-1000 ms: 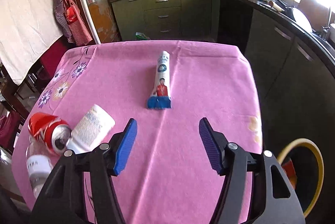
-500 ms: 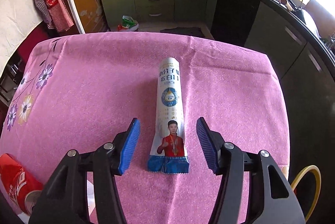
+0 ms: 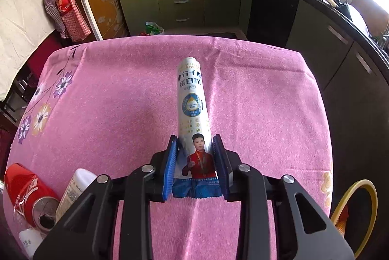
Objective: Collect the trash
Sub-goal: 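Carry the white tube over the bin and open the right gripper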
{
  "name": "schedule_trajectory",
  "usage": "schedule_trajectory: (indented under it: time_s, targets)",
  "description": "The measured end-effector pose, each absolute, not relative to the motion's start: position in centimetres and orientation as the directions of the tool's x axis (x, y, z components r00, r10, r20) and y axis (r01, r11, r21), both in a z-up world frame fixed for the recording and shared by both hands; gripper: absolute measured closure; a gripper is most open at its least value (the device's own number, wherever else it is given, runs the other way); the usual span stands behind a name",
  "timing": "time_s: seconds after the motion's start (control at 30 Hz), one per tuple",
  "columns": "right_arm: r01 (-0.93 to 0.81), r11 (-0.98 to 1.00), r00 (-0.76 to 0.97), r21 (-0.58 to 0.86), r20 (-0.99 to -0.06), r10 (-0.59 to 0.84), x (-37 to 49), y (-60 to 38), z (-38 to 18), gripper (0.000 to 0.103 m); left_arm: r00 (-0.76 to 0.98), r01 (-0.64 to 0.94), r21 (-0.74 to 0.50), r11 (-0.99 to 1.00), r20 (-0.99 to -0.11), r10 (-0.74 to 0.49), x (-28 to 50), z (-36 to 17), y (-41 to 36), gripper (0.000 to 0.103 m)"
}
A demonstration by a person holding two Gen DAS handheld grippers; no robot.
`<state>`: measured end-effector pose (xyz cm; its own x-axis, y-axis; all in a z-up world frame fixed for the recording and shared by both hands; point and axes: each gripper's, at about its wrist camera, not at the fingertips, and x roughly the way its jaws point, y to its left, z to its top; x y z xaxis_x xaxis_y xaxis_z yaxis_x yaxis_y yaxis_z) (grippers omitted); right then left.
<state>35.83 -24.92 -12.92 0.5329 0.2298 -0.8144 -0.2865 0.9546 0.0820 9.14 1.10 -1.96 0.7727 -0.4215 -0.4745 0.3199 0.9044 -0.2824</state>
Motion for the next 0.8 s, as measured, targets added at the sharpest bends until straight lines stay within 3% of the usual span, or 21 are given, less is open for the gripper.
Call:
schedule_trajectory:
  time_s: [0.33, 0.8]
  targets:
    - [-0.203, 0.974, 0.616, 0.103, -0.759, 0.209, 26.8, -33.9, -9.8, 0.073, 0.756, 0.364, -0.268, 0.892, -0.474, -0.451, 8.9, -1.6, -1.0, 0.006]
    - [0.262, 0.958, 0.576, 0.117, -0.816, -0.058, 19.1, -56.4, -14.3, 0.072, 0.727, 0.414, -0.249, 0.876, -0.489, -0.482, 9.2, -1.9, -4.2, 0.006]
